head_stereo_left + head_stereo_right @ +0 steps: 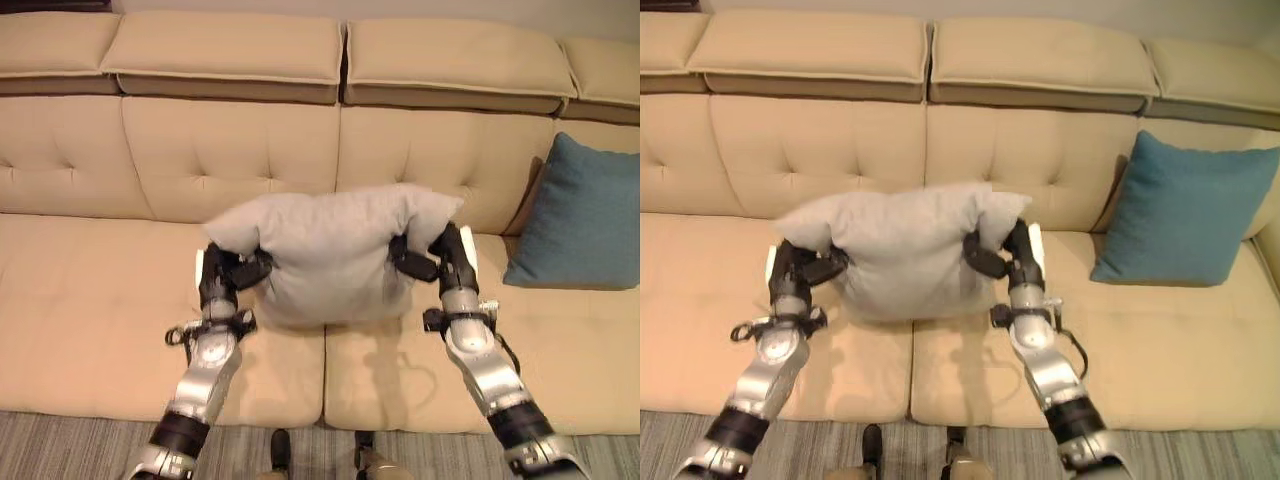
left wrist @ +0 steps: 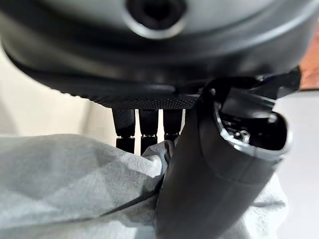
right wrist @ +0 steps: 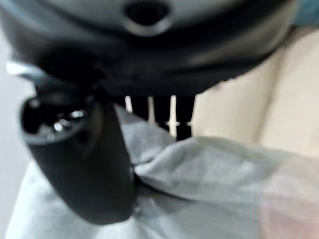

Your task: Pick up all the scattered cushions and arrange them neatly on the sofa.

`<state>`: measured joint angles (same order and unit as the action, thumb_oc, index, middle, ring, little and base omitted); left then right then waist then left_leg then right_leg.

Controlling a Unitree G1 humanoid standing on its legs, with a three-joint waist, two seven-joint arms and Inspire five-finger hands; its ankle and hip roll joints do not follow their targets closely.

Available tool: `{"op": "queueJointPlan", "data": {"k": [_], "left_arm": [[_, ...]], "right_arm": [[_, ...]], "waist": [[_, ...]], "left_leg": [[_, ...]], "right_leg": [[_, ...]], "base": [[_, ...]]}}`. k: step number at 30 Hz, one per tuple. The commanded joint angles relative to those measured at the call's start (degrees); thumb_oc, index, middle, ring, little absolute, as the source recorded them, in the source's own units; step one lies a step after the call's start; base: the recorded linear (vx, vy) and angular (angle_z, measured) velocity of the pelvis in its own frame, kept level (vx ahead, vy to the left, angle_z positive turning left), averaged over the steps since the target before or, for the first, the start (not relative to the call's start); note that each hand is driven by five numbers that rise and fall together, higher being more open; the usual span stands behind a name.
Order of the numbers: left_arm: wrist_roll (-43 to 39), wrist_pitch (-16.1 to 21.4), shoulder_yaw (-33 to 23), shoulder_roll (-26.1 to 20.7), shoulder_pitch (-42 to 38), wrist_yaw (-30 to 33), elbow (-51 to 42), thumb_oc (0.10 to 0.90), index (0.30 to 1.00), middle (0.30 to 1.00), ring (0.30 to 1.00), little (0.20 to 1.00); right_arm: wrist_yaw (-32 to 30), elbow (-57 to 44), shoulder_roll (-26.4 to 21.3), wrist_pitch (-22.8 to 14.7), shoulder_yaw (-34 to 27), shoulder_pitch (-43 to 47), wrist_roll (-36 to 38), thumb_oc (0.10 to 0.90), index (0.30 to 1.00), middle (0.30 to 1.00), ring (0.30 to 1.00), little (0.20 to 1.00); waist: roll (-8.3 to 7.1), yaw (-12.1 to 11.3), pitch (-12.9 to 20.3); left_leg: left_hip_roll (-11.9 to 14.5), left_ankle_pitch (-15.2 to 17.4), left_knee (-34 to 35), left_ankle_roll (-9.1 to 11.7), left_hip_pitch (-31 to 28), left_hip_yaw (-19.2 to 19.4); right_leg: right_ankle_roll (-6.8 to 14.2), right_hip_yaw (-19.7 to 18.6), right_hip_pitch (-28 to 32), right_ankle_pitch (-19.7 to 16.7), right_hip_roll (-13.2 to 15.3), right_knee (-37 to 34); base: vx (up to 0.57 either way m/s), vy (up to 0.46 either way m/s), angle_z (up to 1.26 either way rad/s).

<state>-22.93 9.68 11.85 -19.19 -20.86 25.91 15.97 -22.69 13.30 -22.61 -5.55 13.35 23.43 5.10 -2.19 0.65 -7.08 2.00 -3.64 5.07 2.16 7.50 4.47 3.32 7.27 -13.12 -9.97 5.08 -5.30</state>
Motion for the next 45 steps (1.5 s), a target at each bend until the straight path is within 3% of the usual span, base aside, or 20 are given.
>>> {"op": "queueJointPlan", "data": {"k": [1,6,8,12,14,24,25,26,27,36,40,42,45], "left_arm": [[3.9,11.2,8.6,-0.1,-16.3,0.1,-2.7,0.4,0.3,0.3,0.3,0.3],[4.9,11.9,11.6,-2.9,-28.4,3.1,4.3,0.4,0.3,0.3,0.3,0.3],[4.1,12.2,14.1,-5.0,-36.7,3.5,11.5,0.4,0.3,0.3,0.3,0.3],[2.5,12.3,15.6,-6.4,-40.9,2.5,17.0,0.4,0.3,0.3,0.3,0.3],[0.0,12.1,17.1,-6.7,-44.3,1.0,23.9,0.4,0.3,0.3,0.3,0.3],[-0.8,11.6,17.1,-5.6,-40.6,-1.0,26.0,0.4,0.3,0.3,0.3,0.3],[-0.8,11.2,17.3,-5.8,-40.5,-1.4,27.7,0.673,0.709,0.709,0.709,0.709],[-0.6,11.1,17.3,-6.0,-40.6,-1.4,28.3,0.8,0.9,0.9,0.9,0.9],[-0.6,11.1,17.3,-6.0,-40.7,-1.4,28.3,0.8,0.9,0.9,0.9,0.9],[-3.5,11.0,13.5,-14.0,-43.7,-1.5,34.6,0.8,0.9,0.9,0.9,0.9],[-6.5,10.7,10.8,-18.2,-41.8,-3.3,36.9,0.8,0.9,0.9,0.9,0.9],[-7.4,10.5,9.4,-22.2,-39.7,-5.3,37.0,0.8,0.9,0.9,0.9,0.9],[-6.8,10.8,6.9,-25.2,-33.7,-6.6,32.7,0.8,0.9,0.9,0.9,0.9]], "right_arm": [[-2.4,-2.2,2.1,-9.3,2.6,13.2,-1.2,0.4,0.3,0.3,0.3,0.3],[-4.9,2.9,-0.1,-9.8,5.1,24.5,-0.4,0.4,0.3,0.3,0.3,0.3],[-6.1,7.4,-1.5,-10.4,6.7,30.9,0.6,0.4,0.3,0.3,0.3,0.3],[-5.9,11.7,-2.2,-10.7,7.9,34.7,2.4,0.4,0.3,0.3,0.3,0.3],[-5.2,17.1,-3.5,-11.1,10.0,38.1,3.8,0.4,0.3,0.3,0.3,0.3],[-5.2,24.4,-4.9,-9.5,11.0,38.5,3.8,0.411,0.316,0.316,0.316,0.316],[-5.1,26.1,-4.9,-9.1,11.2,38.1,3.6,0.58,0.571,0.571,0.571,0.571],[-5.3,26.7,-4.8,-9.0,11.2,38.0,3.3,0.778,0.867,0.867,0.867,0.867],[-5.3,26.7,-4.8,-9.0,11.2,38.1,3.3,0.8,0.9,0.9,0.9,0.9],[-7.0,32.3,-13.2,-8.1,9.5,42.2,5.0,0.8,0.9,0.9,0.9,0.9],[-5.7,34.6,-18.4,-7.6,8.4,41.6,7.7,0.8,0.9,0.9,0.9,0.9],[-4.2,36.2,-23.4,-6.9,9.0,40.4,7.7,0.8,0.9,0.9,0.9,0.9],[-2.8,34.4,-26.2,-7.0,5.3,34.0,8.4,0.8,0.9,0.9,0.9,0.9]], "waist": [[-0.21,-1.7,3.3],[-0.08,-1.3,2.4],[0.27,-0.3,2.1],[0.95,0.5,2.5],[1.16,0.9,2.6],[1.74,0.9,2.1],[1.7,0.9,2.2],[1.7,1.0,2.3],[1.7,1.0,2.3],[1.38,0.6,3.5],[1.07,0.5,4.4],[0.9,0.5,5.0],[0.84,0.4,5.8]], "left_leg": [[-1.6,5.1,-0.1,0.1,0.4,-2.6],[-1.6,3.5,-0.1,0.5,5.4,-3.0],[-2.0,1.9,-0.1,1.2,9.5,-3.3],[-2.4,0.6,-0.1,1.8,14.1,-3.6],[-2.7,-0.7,-0.1,2.3,17.8,-3.8],[-2.9,-2.4,-0.1,3.1,23.9,-4.3],[-3.0,-2.7,-0.1,3.1,24.4,-4.4],[-3.0,-2.8,-0.1,3.2,24.7,-4.4],[-3.0,-2.8,-0.1,3.2,24.7,-4.4],[-3.4,-2.8,-0.1,3.7,25.3,-4.9],[-3.4,-2.5,-0.1,3.8,24.7,-4.9],[-3.4,-2.3,-0.1,3.9,24.0,-4.9],[-3.3,-2.0,-0.1,3.9,22.9,-4.9]], "right_leg": [[6.5,-0.5,4.2,7.7,-0.2,0.3],[6.4,-0.7,-0.7,6.3,-0.6,0.3],[6.2,-0.5,-4.6,5.1,-0.6,0.3],[6.2,-0.2,-8.9,4.1,-0.3,0.3],[6.4,-0.2,-12.5,3.1,-0.2,0.3],[6.5,0.1,-18.9,2.2,0.1,0.3],[6.6,0.1,-19.6,2.0,0.2,0.3],[6.6,0.1,-20.0,1.9,0.1,0.3],[6.6,0.1,-20.0,1.9,0.2,0.3],[7.1,0.8,-20.4,1.8,0.5,0.3],[7.1,1.2,-19.8,2.0,0.6,0.3],[7.1,1.7,-18.9,2.1,0.7,0.3],[7.1,1.9,-17.8,2.4,0.7,0.3]], "base": [[-0.11,-0.017,-0.01],[-0.12,-0.014,-0.01],[-0.16,-0.004,0.01],[-0.08,0.006,0.01],[-0.08,-0.006,0.01],[-0.03,0.004,0.04],[-0.02,-0.006,-0.39],[-0.02,-0.006,-0.1],[-0.02,-0.007,0.12],[0.0,-0.004,0.01],[0.02,-0.011,0.01],[0.02,-0.004,0.02],[0.04,-0.002,0.06]]}}
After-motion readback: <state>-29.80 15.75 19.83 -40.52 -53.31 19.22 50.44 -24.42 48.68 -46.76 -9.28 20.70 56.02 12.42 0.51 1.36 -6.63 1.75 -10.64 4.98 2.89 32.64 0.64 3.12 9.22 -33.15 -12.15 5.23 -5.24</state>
